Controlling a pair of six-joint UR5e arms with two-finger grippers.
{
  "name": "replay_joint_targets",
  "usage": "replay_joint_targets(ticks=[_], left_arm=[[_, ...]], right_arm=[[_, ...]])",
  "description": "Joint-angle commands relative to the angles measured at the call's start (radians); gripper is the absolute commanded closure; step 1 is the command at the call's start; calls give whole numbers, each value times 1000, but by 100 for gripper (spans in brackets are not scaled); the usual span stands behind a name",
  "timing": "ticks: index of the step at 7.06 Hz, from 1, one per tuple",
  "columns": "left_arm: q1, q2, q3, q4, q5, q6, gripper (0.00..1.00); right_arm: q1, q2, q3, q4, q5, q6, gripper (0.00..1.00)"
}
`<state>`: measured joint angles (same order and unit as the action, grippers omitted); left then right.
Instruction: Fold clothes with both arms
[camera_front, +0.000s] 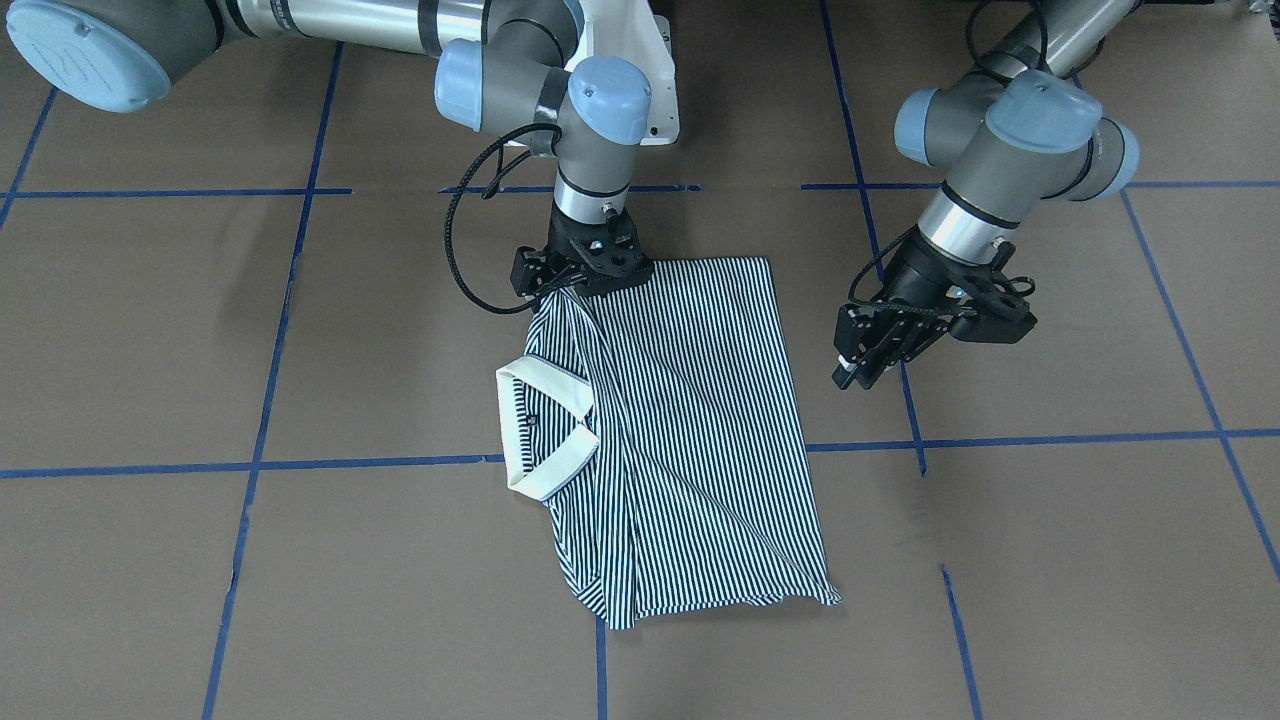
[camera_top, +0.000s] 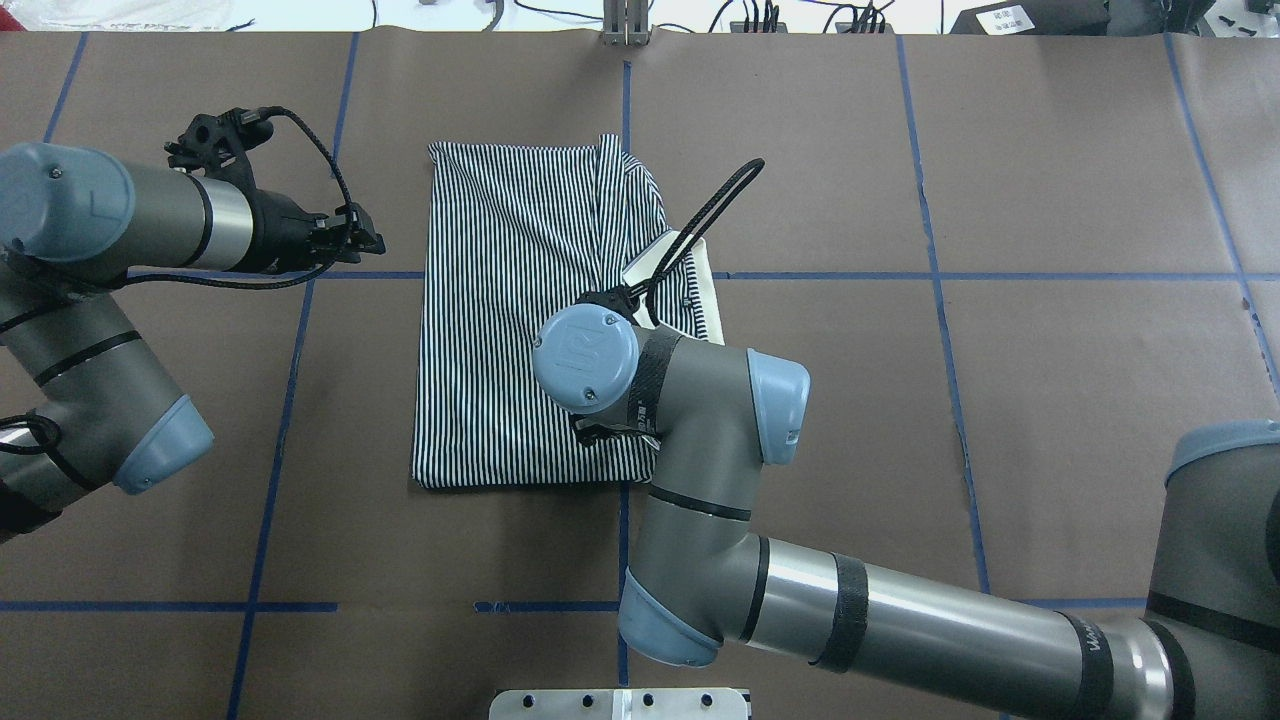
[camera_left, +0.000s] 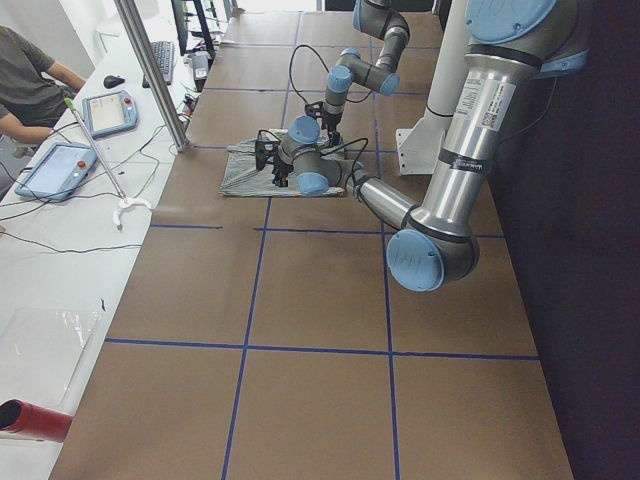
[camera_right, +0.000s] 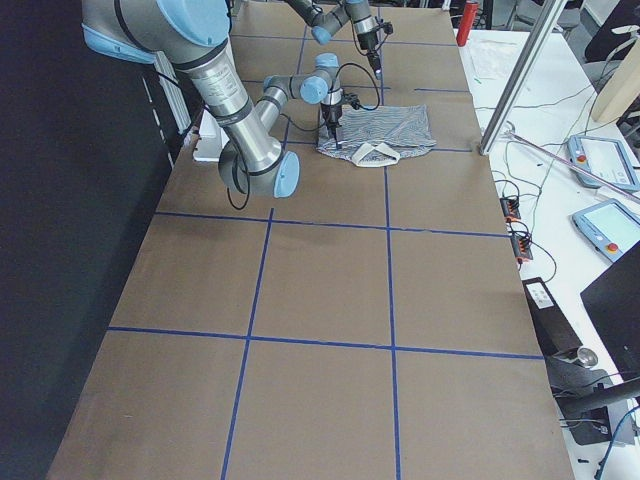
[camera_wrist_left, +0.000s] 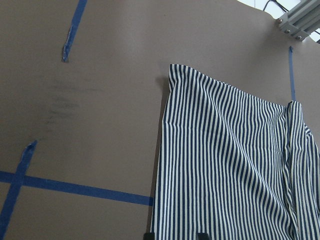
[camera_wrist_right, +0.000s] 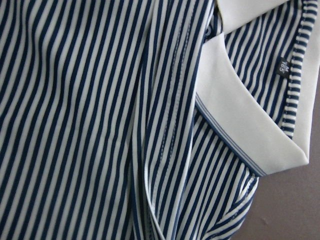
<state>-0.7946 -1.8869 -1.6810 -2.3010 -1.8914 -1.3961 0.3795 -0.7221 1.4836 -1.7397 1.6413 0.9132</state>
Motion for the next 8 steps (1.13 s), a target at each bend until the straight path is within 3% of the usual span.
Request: replay_joint_targets(ticks=[1, 5, 7, 8], left_arm=[[0, 0, 0, 0, -2, -9, 60], [0, 0, 0, 0, -2, -11, 60], [2, -1, -2, 0, -2, -24, 60], [0, -1, -2, 0, -2, -24, 60]], right_arm=[[-1, -8, -9, 0, 0, -8, 0], [31, -23, -8, 0, 5, -32, 0], [71, -74, 3, 0, 18, -62, 0], [99, -138, 62, 0, 59, -107, 0]])
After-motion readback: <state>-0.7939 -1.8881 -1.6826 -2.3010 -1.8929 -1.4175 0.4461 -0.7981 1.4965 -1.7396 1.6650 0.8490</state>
